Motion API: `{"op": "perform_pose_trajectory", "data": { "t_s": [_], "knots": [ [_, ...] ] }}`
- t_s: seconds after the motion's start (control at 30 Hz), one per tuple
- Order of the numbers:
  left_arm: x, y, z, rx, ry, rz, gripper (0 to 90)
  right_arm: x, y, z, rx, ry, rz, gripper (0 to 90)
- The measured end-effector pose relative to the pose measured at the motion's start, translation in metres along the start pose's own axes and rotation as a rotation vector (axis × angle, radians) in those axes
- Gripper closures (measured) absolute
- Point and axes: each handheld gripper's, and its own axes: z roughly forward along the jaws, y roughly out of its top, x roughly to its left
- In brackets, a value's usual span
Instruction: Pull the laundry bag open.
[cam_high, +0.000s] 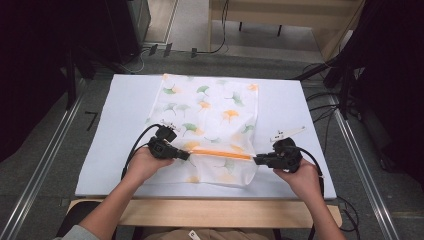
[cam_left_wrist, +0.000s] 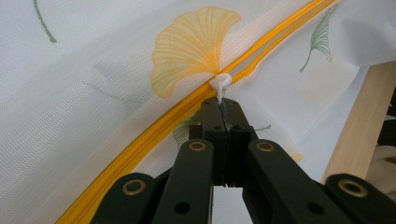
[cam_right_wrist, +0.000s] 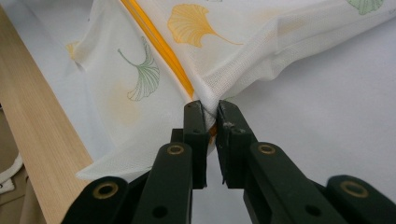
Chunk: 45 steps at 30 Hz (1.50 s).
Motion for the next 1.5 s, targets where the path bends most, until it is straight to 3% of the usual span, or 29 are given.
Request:
{"op": "perform_pose_trajectory", "data": {
  "t_s": [0.37, 1.13, 1.33, 1.5],
  "knots": [
    [0.000, -0.001, 0.004, -0.001, -0.015, -0.013, 90.0, -0.001, 0.000, 0.000, 0.006, -0.002, 0.008, 84.9],
    [0.000, -0.003, 0.004, -0.007, -0.002, -0.025, 90.0, -0.003, -0.001, 0.001, 0.008, -0.002, 0.011, 84.9],
    [0.008, -0.010, -0.004, 0.002, 0.011, -0.044, 90.0, -0.004, -0.001, 0.000, 0.011, -0.003, 0.013, 84.9],
    [0.015, -0.017, -0.016, -0.020, 0.017, -0.067, 90.0, -0.005, -0.002, 0.000, 0.010, -0.005, 0.012, 84.8]
  ]
}}
